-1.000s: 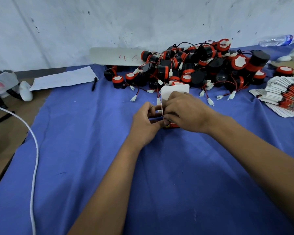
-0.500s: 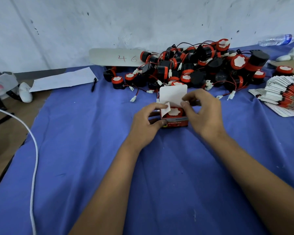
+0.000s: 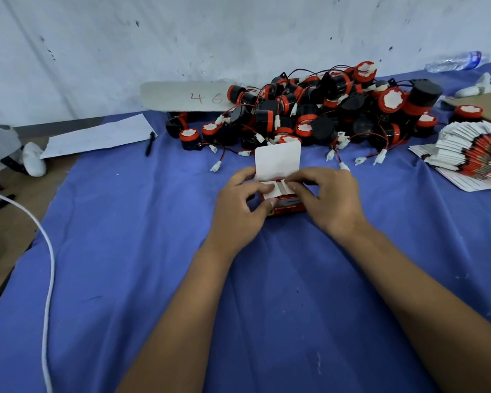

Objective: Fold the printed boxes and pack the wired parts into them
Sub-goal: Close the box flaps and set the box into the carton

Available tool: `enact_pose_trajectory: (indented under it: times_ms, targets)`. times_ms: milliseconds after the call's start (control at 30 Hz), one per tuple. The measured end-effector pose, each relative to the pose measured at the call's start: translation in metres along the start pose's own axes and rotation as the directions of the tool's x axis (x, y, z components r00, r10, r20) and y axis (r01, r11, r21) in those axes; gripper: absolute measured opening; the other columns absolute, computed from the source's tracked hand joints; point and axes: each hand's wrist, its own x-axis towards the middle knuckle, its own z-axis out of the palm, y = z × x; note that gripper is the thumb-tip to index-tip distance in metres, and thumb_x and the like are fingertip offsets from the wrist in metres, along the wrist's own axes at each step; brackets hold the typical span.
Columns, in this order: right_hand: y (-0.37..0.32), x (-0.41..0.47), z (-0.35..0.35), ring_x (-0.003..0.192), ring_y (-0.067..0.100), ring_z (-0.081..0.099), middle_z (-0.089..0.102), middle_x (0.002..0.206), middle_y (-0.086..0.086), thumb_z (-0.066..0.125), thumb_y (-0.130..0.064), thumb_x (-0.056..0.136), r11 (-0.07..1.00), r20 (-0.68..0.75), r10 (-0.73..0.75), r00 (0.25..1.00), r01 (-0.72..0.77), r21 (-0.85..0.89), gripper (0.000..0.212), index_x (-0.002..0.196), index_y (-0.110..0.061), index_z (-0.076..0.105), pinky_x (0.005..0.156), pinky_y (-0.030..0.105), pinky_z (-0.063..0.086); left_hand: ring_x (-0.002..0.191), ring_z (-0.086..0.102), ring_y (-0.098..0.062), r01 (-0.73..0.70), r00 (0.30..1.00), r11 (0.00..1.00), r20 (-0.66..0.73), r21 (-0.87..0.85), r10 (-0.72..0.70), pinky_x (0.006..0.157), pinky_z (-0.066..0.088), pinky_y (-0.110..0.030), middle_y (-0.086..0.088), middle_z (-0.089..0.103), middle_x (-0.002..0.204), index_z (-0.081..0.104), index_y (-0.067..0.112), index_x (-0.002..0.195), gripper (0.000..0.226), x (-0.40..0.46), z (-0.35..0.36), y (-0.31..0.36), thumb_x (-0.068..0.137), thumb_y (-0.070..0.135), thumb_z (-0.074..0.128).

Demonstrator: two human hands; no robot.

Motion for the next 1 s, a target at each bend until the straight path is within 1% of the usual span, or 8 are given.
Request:
enact_pose_trajectory:
  times_ms: [100,200,333,467,567,667,800,1000]
  targets:
    - [0.001,0.001,0.000,0.086,0.003,0.071,0.067,0.110,-0.009,0.075,-0.009,0.087,0.972,-0.012,0.121,0.993,-0.116,0.205,0.043,0.115,-0.030,0.051,0.078,0.029,0.059,0.126,0.062,-0.021,0.000,1.000,1.000,-0.017,-0.017,-0.001,0.102,0.055,-0.036,-0.009,0.061,0.139,0.079,0.002,0.108,0.021,0.000,-0.003,0.001,0.087,0.003,0.079]
    - [0.002,0.004,-0.001,0.077,0.010,0.068,0.052,0.126,-0.001,0.071,0.000,0.087,0.915,0.055,0.185,0.981,-0.193,0.353,0.069,0.139,-0.033,0.041,0.077,0.026,0.057,0.122,0.063,-0.016,0.050,0.999,0.998,-0.013,-0.029,-0.051,0.100,0.055,-0.031,-0.006,0.065,0.135,0.079,0.005,0.110,0.023,0.000,-0.005,0.001,0.087,0.005,0.080]
    - [0.003,0.003,0.002,0.095,0.007,0.063,0.066,0.106,-0.009,0.054,0.005,0.087,0.937,0.170,0.087,0.982,-0.138,0.321,0.043,0.114,-0.024,0.071,0.076,0.022,0.050,0.116,0.066,-0.011,0.006,1.000,1.000,-0.012,-0.022,-0.006,0.099,0.055,-0.028,0.000,0.072,0.122,0.081,0.009,0.107,0.021,0.001,-0.007,-0.001,0.086,0.005,0.081]
    - [0.001,0.001,-0.001,0.108,0.016,0.047,0.070,0.107,-0.010,0.050,-0.015,0.079,0.983,0.179,-0.009,0.984,-0.024,0.181,0.039,0.106,-0.019,0.078,0.088,0.011,0.036,0.114,0.068,-0.005,0.001,1.000,0.995,-0.013,-0.102,-0.002,0.094,0.054,-0.019,0.004,0.075,0.117,0.082,0.016,0.095,0.018,0.001,-0.010,-0.006,0.081,0.005,0.085]
    - [0.004,-0.001,-0.008,0.113,0.014,0.053,0.068,0.112,-0.008,0.063,-0.029,0.091,0.979,0.250,-0.034,0.968,-0.017,0.202,0.026,0.107,-0.016,0.078,0.091,0.023,0.046,0.114,0.071,-0.009,0.047,0.998,0.977,-0.024,-0.206,-0.053,0.090,0.058,-0.026,0.002,0.076,0.113,0.065,0.016,0.075,0.027,-0.001,-0.009,-0.008,0.077,0.001,0.087]
    - [0.005,-0.003,-0.011,0.114,0.011,0.059,0.066,0.116,-0.007,0.061,-0.043,0.096,0.957,0.317,-0.002,0.948,-0.090,0.275,0.036,0.108,-0.014,0.079,0.091,0.034,0.053,0.119,0.069,-0.010,0.076,0.996,0.962,0.057,-0.262,-0.063,0.089,0.060,-0.028,-0.001,0.076,0.114,0.049,0.012,0.080,0.041,-0.002,-0.014,-0.012,0.076,-0.003,0.087]
    - [0.007,-0.001,-0.006,0.111,0.010,0.062,0.068,0.116,-0.004,0.070,-0.025,0.095,0.975,0.265,-0.018,0.964,-0.042,0.220,0.021,0.107,-0.011,0.080,0.095,0.038,0.052,0.123,0.066,-0.008,0.121,0.983,0.931,0.171,-0.345,-0.064,0.099,0.057,-0.031,0.003,0.076,0.115,0.057,0.014,0.088,0.034,0.000,-0.022,-0.014,0.078,0.011,0.090]
    - [0.010,-0.003,-0.006,0.108,0.010,0.065,0.069,0.115,-0.001,0.083,-0.025,0.083,0.973,0.219,-0.093,0.971,0.042,0.228,0.032,0.110,-0.009,0.079,0.095,0.028,0.053,0.113,0.069,-0.008,0.001,1.000,0.986,0.029,-0.167,0.004,0.098,0.057,-0.033,0.005,0.075,0.114,0.080,0.014,0.102,0.023,0.001,-0.011,-0.016,0.081,0.016,0.088]
